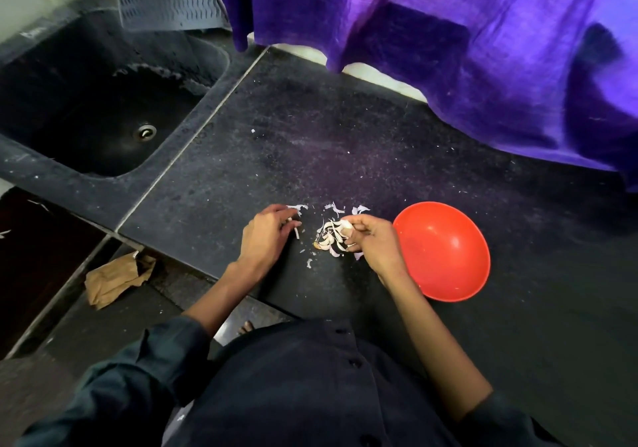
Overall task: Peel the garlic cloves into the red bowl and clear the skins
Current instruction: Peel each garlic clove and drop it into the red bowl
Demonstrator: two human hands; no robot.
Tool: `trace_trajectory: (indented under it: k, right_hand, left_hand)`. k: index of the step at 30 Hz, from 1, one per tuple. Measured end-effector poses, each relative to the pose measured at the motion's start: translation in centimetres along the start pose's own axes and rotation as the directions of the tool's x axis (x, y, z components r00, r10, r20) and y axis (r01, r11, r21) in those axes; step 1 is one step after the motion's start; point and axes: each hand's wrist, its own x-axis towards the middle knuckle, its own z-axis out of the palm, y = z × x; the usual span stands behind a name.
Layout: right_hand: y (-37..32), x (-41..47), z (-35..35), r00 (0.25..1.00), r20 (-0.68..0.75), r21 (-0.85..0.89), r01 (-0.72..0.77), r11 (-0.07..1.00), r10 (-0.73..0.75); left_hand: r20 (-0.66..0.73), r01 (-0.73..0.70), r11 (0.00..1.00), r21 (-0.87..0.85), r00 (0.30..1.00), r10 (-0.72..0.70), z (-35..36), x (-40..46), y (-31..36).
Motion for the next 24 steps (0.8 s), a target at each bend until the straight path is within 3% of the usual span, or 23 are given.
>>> trace_trajectory:
  k: [7,11,16,19,24]
  right_hand:
    - [0.0,-0.8,-0.2,0.998,-0.047,0.028,0.035,0.999,-0.034]
    - [-0.1,-1.9,0.4,0.996,-0.053,0.059,0.074,0.996,-0.071]
    - [-0.5,-3.2,1.2,0.998,-0.031,0.169,0.059,0.984,-0.054]
    - [-0.5,-4.1,1.3,0.998,-0.019,0.196,0.057,0.979,-0.054]
    - [-0.7,-5.2,1.3,0.998,0.010,0.174,0.057,0.983,-0.059]
  left_hand:
    - [-0.083,0.051,0.998,0.023,0.995,-0.049,-1.3,-0.1,1.0]
    - [-0.058,0.071,0.980,-0.185,0.995,-0.083,-1.3,-1.6,2.9]
    - [0.201,0.215,0.730,-0.648,0.974,-0.109,-0.1,-3.0,4.0]
    - [0.250,0.224,0.657,-0.720,0.967,-0.056,-0.3,-3.7,4.1]
    - [0.238,0.243,0.609,-0.755,0.967,-0.091,0.0,-4.8,3.9]
